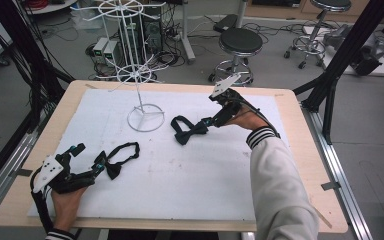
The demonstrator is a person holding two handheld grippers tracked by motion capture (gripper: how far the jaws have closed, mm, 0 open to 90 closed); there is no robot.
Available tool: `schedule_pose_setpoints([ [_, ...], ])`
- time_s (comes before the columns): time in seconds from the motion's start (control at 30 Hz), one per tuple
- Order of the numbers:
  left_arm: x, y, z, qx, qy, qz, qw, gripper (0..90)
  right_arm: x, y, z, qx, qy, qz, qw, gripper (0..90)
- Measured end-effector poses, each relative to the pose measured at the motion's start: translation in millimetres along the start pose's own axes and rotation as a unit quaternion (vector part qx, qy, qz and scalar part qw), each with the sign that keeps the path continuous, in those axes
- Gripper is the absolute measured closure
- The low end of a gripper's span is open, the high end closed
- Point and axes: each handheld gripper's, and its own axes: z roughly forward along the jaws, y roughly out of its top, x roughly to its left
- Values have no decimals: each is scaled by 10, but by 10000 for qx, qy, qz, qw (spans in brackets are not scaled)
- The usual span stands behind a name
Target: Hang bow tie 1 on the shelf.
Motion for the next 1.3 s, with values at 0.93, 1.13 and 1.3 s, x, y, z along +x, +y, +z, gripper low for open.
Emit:
schedule_pose_setpoints([
  [0.93, -2, -1, -1, -7, 16, -3, 10000, 128, 12, -196, 844, 1361, 525, -198, 9891, 58],
  [1.13, 0, 0, -1, -1, 11, -5, 10000, 128, -1, -222, 874, 1553, 537, -167, 9863, 202],
  [1.3, 0, 0, 0, -11, 6, -22, 10000, 128, -7, -210, 878, 1659, 582, -196, 9842, 376],
])
